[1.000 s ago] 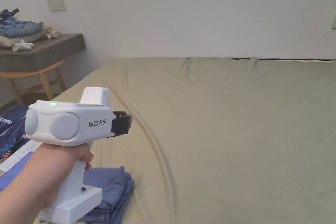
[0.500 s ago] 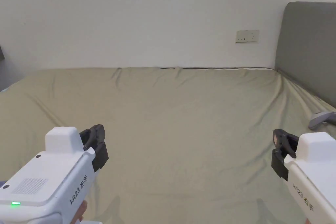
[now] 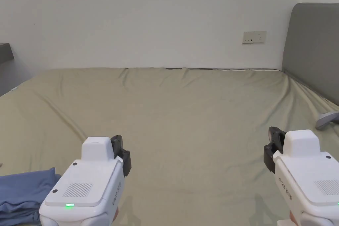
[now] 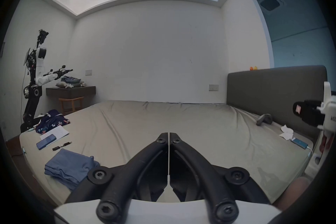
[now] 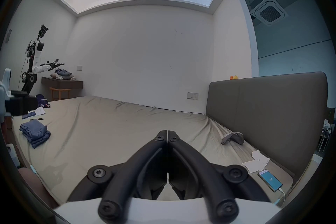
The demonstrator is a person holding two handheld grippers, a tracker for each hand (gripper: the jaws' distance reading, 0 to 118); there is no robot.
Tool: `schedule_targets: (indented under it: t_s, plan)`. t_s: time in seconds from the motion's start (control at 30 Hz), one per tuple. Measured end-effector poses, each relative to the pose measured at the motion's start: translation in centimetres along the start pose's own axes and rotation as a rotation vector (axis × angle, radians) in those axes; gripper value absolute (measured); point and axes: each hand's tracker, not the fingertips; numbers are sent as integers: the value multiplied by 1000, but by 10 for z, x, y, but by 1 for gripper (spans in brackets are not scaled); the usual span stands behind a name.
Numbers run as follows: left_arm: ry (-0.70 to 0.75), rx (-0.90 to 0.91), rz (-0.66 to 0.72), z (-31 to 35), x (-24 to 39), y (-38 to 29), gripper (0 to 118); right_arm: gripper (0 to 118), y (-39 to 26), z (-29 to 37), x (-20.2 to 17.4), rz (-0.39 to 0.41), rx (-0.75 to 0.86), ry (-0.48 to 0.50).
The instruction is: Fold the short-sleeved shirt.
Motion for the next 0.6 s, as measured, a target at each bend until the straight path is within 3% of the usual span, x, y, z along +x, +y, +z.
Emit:
schedule_targets:
  t_s: [0.07,0.13,0.17,0.23,0.3,0.4,0.6]
  plan:
    - [27,26,-13,1,-1,2,2,11,-2,0,-6,45,7,-13]
    - [36,33,-37,2,-1,3,10,39,-4,-1,-7,40,-1,-6]
    - [34,36,-36,3,-1,4,25,66,-4,-2,-7,27,-12,3]
    - [34,43,-36,3,-2,4,59,100,-8,-3,-7,5,-34,12]
    - [32,41,-42,2,-2,4,64,103,-10,-2,-7,17,-30,4]
    - [30,24,-71,1,0,4,92,116,-9,-2,-6,30,-24,0]
    - [32,77,-57,4,1,9,118,118,-9,-2,-6,7,-52,15]
